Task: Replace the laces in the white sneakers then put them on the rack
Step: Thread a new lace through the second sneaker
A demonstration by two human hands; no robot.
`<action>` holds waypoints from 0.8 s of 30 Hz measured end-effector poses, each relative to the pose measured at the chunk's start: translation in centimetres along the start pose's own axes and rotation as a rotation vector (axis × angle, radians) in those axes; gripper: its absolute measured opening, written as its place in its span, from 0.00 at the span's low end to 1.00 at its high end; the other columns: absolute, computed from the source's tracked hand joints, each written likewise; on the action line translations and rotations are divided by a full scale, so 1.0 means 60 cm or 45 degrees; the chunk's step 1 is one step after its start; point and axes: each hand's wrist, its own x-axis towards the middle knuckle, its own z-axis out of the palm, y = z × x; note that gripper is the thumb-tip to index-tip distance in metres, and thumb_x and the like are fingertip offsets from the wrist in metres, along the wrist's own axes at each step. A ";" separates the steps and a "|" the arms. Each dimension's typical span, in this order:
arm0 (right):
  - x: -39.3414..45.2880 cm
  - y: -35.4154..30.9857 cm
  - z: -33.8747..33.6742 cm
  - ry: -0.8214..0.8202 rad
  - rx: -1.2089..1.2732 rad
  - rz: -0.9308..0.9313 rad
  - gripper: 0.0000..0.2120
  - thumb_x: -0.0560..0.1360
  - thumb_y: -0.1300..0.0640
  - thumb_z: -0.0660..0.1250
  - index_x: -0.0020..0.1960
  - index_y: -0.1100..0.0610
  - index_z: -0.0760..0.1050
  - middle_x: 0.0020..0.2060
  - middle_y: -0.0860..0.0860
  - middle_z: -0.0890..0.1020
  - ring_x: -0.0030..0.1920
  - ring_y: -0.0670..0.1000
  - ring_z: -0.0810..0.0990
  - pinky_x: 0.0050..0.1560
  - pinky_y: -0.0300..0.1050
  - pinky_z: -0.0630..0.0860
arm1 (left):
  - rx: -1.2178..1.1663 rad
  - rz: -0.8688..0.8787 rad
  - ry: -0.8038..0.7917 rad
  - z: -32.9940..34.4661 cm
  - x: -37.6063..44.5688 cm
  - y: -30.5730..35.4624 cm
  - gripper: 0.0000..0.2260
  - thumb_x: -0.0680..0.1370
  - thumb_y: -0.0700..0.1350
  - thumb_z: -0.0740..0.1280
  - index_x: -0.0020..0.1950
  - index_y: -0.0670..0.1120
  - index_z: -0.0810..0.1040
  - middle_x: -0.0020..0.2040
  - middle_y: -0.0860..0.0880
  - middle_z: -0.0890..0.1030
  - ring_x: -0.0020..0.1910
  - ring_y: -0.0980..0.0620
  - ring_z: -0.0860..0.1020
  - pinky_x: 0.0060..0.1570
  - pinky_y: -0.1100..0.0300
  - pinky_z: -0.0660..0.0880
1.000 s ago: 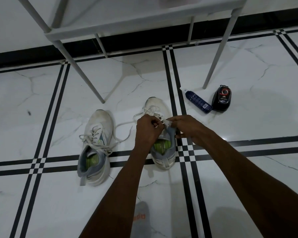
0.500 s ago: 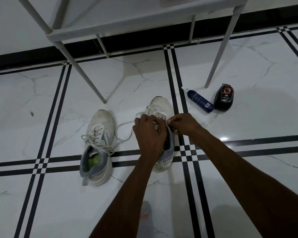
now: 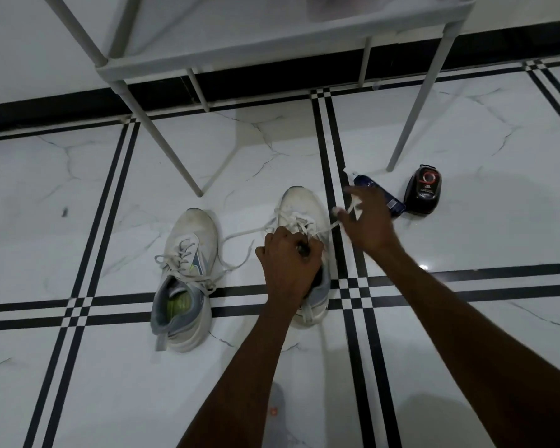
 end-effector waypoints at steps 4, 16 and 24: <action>-0.026 0.001 0.045 -0.331 -0.208 -0.198 0.06 0.75 0.58 0.72 0.44 0.60 0.85 0.41 0.53 0.85 0.38 0.43 0.78 0.43 0.28 0.71 | -0.002 -0.021 -0.005 0.002 -0.002 -0.005 0.17 0.78 0.59 0.64 0.35 0.50 0.79 0.40 0.52 0.76 0.46 0.50 0.75 0.48 0.53 0.63; -0.004 -0.003 0.010 0.138 -0.169 -0.272 0.08 0.77 0.52 0.70 0.54 0.53 0.81 0.52 0.51 0.81 0.56 0.53 0.78 0.63 0.53 0.73 | -0.039 -0.055 -0.012 0.002 0.000 -0.001 0.13 0.77 0.55 0.67 0.37 0.50 0.80 0.40 0.52 0.76 0.46 0.52 0.75 0.50 0.53 0.63; 0.003 -0.007 -0.042 0.733 0.251 0.291 0.17 0.77 0.60 0.58 0.60 0.69 0.73 0.58 0.66 0.75 0.53 0.63 0.75 0.49 0.45 0.74 | -0.010 -0.039 -0.004 0.001 -0.001 -0.003 0.13 0.77 0.55 0.66 0.37 0.50 0.80 0.41 0.52 0.76 0.47 0.52 0.75 0.50 0.53 0.62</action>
